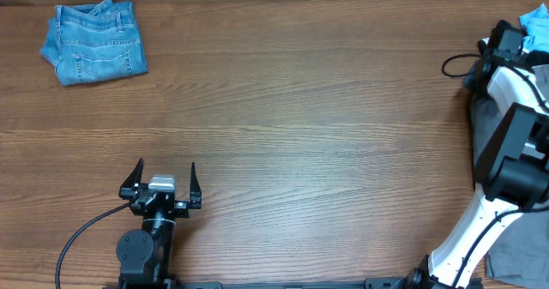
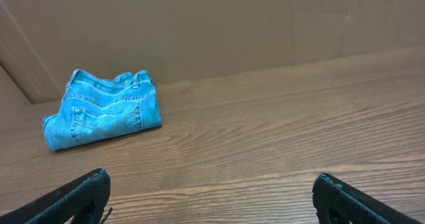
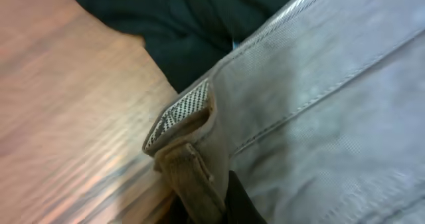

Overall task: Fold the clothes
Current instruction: 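Grasp the grey trousers' waistband with the right gripper, then drag the grey trousers left and lay them flat mid-table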

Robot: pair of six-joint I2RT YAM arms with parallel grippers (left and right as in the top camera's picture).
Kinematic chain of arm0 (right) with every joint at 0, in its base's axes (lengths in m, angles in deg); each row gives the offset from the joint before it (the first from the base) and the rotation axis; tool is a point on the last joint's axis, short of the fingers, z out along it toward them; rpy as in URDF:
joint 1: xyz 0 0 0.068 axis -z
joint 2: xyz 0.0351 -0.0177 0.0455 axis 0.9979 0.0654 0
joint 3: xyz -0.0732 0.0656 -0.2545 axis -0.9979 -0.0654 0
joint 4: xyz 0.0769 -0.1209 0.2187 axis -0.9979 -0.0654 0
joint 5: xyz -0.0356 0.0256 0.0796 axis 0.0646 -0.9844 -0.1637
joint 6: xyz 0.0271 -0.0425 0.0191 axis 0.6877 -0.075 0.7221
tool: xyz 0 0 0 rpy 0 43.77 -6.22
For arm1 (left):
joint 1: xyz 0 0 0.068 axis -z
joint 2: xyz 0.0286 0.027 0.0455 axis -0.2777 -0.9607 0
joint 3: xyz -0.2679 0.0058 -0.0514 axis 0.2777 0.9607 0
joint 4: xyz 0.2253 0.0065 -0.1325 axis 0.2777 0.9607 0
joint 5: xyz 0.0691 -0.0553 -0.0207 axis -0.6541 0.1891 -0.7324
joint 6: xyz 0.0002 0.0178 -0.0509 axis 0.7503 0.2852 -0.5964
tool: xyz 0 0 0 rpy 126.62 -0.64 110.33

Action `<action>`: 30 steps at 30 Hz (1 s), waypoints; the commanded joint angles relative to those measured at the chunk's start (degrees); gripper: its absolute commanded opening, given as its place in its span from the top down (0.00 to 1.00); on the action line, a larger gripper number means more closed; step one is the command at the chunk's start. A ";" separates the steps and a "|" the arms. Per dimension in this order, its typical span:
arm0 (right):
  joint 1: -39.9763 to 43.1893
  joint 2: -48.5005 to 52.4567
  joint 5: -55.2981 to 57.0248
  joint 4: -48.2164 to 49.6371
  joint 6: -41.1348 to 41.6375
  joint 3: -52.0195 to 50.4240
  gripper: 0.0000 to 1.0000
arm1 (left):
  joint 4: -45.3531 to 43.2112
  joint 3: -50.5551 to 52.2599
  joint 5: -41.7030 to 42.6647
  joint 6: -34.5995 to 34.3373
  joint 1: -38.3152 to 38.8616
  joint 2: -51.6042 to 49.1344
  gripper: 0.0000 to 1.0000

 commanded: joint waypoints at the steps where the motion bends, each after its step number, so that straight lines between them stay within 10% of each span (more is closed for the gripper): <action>1: 0.26 -8.63 -1.53 -0.13 1.31 0.22 0.96 | -0.11 0.33 -0.57 0.81 0.09 0.61 0.00; 15: -9.90 -23.63 -2.95 -3.23 1.29 0.22 0.96 | -0.11 0.33 -0.57 0.81 0.09 0.61 0.00; 30: -41.72 -20.02 -24.74 0.02 14.93 0.04 0.96 | -0.11 0.33 -0.57 0.81 0.11 0.61 0.00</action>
